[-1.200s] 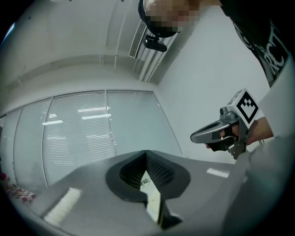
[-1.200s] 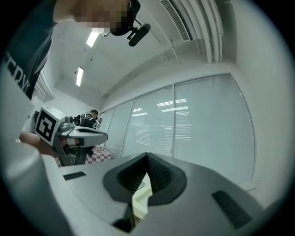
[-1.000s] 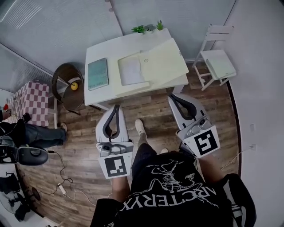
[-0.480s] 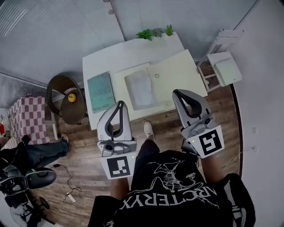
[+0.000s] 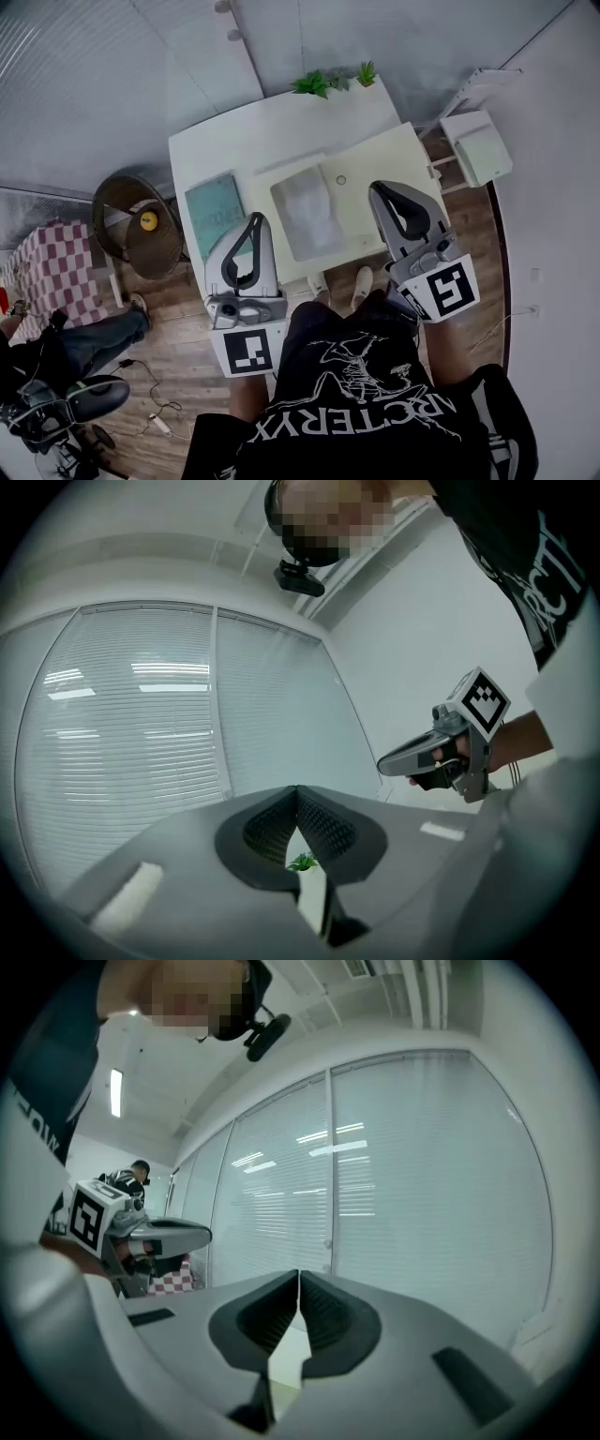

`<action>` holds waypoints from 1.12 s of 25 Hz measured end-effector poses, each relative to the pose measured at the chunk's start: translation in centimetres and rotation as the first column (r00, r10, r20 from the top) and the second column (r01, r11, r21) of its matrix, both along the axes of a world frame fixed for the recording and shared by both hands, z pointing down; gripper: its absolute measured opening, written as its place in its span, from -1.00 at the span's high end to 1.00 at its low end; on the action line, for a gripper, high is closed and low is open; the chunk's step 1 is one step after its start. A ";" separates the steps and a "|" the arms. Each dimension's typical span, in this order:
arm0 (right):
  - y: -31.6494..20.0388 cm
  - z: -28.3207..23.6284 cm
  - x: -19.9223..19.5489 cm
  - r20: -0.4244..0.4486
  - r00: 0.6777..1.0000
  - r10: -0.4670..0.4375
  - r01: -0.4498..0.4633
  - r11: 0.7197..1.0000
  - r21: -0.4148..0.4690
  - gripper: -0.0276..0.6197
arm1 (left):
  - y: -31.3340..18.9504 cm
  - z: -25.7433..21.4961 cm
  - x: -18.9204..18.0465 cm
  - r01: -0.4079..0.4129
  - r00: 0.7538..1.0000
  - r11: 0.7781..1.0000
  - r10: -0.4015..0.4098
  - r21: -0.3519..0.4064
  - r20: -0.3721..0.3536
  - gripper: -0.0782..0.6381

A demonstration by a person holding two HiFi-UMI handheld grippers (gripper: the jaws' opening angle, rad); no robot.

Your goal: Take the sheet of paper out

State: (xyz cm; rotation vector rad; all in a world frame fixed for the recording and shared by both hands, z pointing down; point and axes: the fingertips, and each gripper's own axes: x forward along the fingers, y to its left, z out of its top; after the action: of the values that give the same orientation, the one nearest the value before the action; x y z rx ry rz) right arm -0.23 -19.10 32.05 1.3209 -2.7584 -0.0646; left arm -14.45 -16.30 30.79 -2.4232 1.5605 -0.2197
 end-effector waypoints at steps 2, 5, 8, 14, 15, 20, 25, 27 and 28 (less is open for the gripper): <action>-0.7 1.3 0.5 0.058 0.998 -0.038 0.042 0.997 -0.066 0.88 | -0.2 0.4 0.3 0.009 1.000 1.000 -0.009 -0.009 0.005 0.75; -2.0 4.8 1.0 0.115 0.989 -0.090 0.110 0.978 -0.177 0.88 | -0.1 0.7 0.3 0.054 0.998 0.998 -0.054 -0.017 0.014 0.75; -3.6 9.8 1.6 0.171 0.978 -0.120 0.170 0.935 -0.313 0.88 | 0.3 0.6 0.3 0.124 0.992 0.992 -0.124 -0.020 0.002 0.75; -5.7 23.2 1.2 0.227 0.964 -0.137 0.252 0.739 -0.625 0.71 | 1.2 0.3 1.0 0.206 0.978 0.978 -0.206 -0.022 0.020 0.75; -5.8 25.5 1.0 0.257 0.958 -0.128 0.272 0.685 -0.675 0.62 | 1.4 0.3 1.1 0.218 0.976 0.976 -0.217 -0.024 0.028 0.75; -5.2 35.5 -0.8 0.336 0.939 -0.078 0.338 0.410 -0.847 0.42 | 2.8 0.8 0.0 0.287 0.957 0.956 -0.282 -0.060 0.070 0.75; -5.3 41.5 -2.7 0.356 0.934 -0.021 0.351 0.221 -0.910 0.36 | 4.4 1.2 -1.5 0.353 0.933 0.932 -0.345 -0.080 0.100 0.75; -5.3 42.7 -3.4 0.365 0.931 0.005 0.360 0.159 -0.919 0.35 | 5.3 1.2 -2.0 0.380 0.922 0.921 -0.370 -0.085 0.109 0.75; -5.1 43.1 -3.8 0.373 0.928 0.015 0.368 0.133 -0.920 0.35 | 5.7 1.2 -2.3 0.391 0.918 0.916 -0.381 -0.086 0.112 0.75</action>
State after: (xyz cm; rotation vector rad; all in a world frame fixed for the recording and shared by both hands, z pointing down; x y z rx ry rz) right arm -4.05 -24.23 75.13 0.5302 -2.0878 1.7758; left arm -16.78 -10.56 32.01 -2.1153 2.0186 -0.4941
